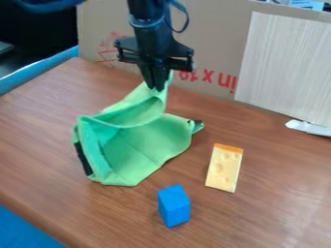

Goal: Fold the cloth from bottom left to top right

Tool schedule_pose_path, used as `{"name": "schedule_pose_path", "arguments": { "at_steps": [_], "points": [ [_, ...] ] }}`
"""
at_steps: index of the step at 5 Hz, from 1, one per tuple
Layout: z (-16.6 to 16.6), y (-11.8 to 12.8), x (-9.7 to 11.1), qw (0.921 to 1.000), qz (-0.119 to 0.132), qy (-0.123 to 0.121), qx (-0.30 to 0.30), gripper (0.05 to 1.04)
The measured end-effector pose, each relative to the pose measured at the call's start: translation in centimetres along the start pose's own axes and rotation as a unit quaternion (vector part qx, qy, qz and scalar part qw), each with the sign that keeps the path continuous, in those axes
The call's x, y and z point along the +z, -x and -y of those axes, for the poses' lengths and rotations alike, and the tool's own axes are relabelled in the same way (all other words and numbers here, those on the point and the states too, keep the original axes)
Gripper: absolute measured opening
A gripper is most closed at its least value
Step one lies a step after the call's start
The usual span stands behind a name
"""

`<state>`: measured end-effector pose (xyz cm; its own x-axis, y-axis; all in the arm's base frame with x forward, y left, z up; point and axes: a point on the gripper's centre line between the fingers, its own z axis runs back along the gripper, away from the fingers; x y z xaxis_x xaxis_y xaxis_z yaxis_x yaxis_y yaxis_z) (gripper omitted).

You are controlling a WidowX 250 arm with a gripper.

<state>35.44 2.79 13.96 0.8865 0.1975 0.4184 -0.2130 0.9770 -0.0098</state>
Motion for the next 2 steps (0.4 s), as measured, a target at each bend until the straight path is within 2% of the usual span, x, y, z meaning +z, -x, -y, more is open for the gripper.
{"name": "schedule_pose_path", "arguments": {
  "at_steps": [2],
  "points": [
    [3.2,0.2,-1.8,0.9996,-0.013,0.006,-0.023,0.072]
  ]
}}
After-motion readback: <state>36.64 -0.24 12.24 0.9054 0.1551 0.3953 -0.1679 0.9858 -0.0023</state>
